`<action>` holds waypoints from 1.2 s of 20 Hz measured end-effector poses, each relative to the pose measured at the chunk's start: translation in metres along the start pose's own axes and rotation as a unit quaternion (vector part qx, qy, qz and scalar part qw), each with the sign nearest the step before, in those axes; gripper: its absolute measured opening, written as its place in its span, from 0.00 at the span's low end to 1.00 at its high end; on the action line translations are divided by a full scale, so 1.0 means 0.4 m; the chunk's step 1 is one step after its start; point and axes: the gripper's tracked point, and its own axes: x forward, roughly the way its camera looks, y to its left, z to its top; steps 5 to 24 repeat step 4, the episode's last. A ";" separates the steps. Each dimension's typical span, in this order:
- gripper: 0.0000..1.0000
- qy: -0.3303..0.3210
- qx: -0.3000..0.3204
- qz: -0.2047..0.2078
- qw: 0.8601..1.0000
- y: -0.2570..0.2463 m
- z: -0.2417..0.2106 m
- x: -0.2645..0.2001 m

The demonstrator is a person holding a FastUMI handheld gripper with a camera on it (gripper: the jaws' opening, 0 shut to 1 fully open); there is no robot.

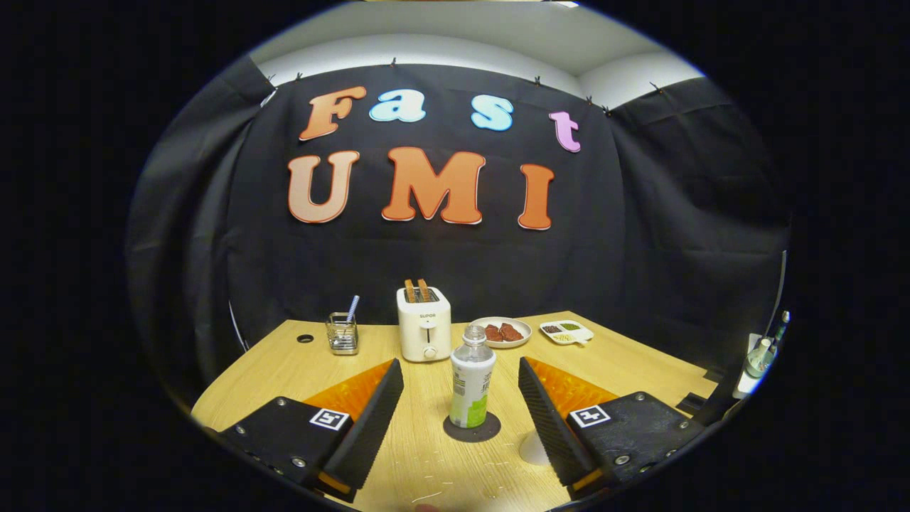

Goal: Take the bottle from table, then pour the juice into the cup, finally place the bottle on the coaster

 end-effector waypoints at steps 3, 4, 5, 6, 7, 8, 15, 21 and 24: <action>0.97 -0.018 0.013 0.034 0.999 0.068 0.036 -0.096; 0.97 -0.021 0.018 0.050 0.998 0.095 0.039 -0.125; 0.97 -0.021 0.018 0.050 0.998 0.095 0.039 -0.125; 0.97 -0.021 0.018 0.050 0.998 0.095 0.039 -0.125; 0.97 -0.021 0.018 0.050 0.998 0.095 0.039 -0.125; 0.97 -0.021 0.018 0.050 0.998 0.095 0.039 -0.125; 0.97 -0.021 0.018 0.050 0.998 0.095 0.039 -0.125; 0.97 -0.021 0.018 0.050 0.998 0.095 0.039 -0.125; 0.97 -0.021 0.018 0.050 0.998 0.095 0.039 -0.125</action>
